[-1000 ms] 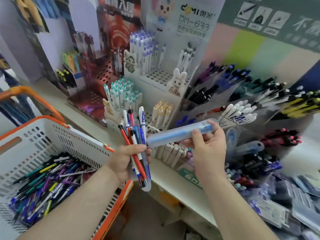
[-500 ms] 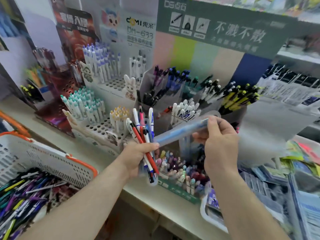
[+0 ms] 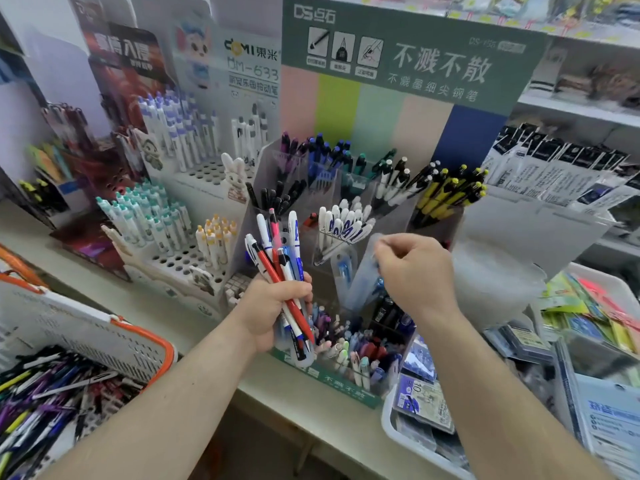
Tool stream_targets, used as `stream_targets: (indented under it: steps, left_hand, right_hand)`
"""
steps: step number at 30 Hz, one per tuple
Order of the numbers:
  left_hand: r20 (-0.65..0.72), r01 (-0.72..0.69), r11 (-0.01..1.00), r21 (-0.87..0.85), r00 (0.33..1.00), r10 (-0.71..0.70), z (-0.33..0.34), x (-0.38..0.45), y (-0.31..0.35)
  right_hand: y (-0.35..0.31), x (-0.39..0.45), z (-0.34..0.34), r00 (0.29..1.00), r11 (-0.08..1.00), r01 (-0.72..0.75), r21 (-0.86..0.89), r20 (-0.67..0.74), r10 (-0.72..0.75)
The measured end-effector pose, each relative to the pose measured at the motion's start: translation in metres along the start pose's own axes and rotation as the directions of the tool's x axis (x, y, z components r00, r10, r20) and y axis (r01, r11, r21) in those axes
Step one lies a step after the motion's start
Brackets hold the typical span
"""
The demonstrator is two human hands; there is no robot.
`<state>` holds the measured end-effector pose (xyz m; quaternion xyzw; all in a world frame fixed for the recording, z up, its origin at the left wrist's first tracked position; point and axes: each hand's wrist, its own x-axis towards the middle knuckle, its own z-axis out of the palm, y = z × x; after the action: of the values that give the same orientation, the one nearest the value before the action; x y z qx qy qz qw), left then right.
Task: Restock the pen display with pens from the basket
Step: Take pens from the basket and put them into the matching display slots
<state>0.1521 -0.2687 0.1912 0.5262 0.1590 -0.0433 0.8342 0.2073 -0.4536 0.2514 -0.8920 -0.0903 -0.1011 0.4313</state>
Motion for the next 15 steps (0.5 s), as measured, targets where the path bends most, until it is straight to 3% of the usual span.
stream_targets:
  steps: [4,8,15]
  left_hand:
    - [0.079,0.001,1.0,0.02,0.997,-0.002,-0.007,0.007,0.006]
    - [0.182,-0.015,1.0,-0.01,0.983,0.017,-0.014,0.013,0.013]
    - [0.288,-0.022,1.0,0.014,0.958,0.017,-0.018,0.021,0.021]
  right_hand:
    - [0.002,0.003,0.017,0.997,0.981,-0.037,-0.191,0.066,0.05]
    - [-0.002,0.006,0.025,0.988,0.865,-0.015,-0.502,0.127,0.091]
    - [-0.018,0.012,0.021,0.974,0.758,-0.015,-0.652,0.161,0.158]
